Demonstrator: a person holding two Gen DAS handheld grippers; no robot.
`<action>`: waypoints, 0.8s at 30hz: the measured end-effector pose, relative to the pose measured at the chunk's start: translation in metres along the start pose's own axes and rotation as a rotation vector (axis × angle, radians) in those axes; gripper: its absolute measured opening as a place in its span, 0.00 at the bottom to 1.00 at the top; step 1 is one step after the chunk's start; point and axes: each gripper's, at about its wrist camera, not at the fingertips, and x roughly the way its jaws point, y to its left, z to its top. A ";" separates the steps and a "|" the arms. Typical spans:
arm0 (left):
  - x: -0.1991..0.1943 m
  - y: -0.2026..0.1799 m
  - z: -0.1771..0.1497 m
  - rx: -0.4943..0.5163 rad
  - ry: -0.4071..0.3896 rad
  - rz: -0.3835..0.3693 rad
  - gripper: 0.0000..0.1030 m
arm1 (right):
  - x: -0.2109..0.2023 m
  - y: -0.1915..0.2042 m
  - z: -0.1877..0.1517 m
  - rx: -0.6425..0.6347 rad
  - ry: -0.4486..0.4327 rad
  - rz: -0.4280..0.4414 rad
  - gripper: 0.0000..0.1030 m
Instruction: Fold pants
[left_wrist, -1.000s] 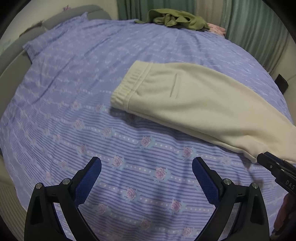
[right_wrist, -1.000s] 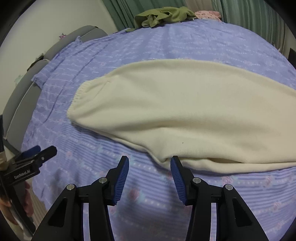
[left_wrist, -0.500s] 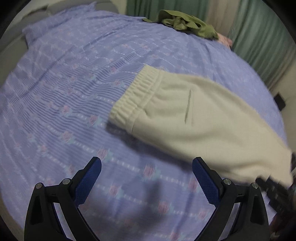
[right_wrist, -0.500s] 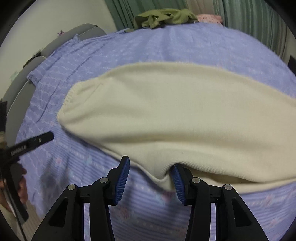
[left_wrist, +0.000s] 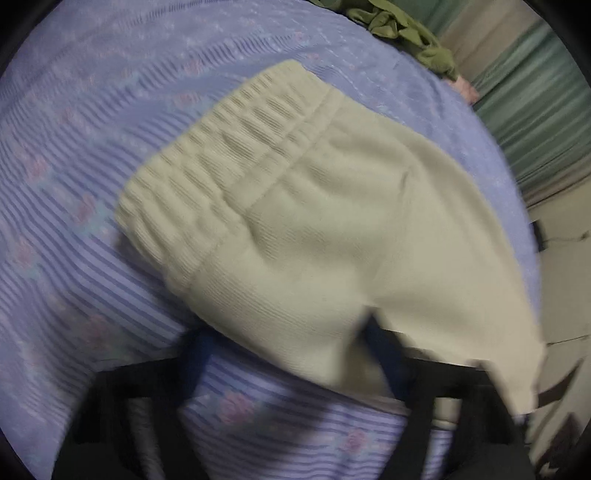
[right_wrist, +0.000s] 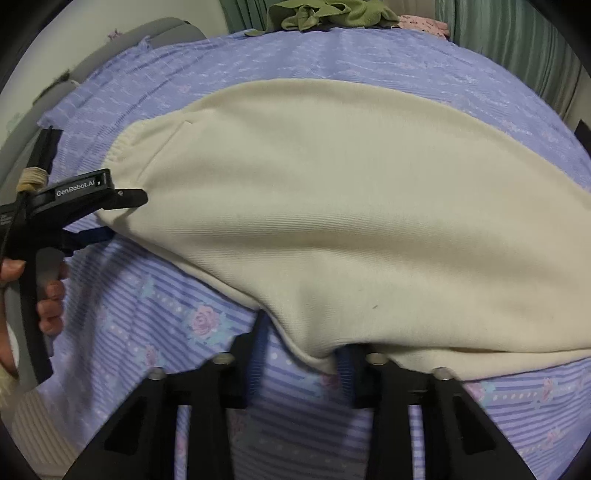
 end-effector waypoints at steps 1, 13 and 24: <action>-0.003 0.000 -0.001 -0.016 0.000 -0.008 0.37 | -0.001 0.002 0.001 -0.002 0.007 -0.001 0.18; -0.003 0.002 -0.008 0.021 -0.007 0.047 0.33 | -0.008 0.015 -0.022 0.028 0.095 -0.024 0.14; -0.093 -0.028 0.009 0.402 -0.194 0.266 0.89 | -0.076 0.034 -0.012 0.074 0.036 -0.061 0.52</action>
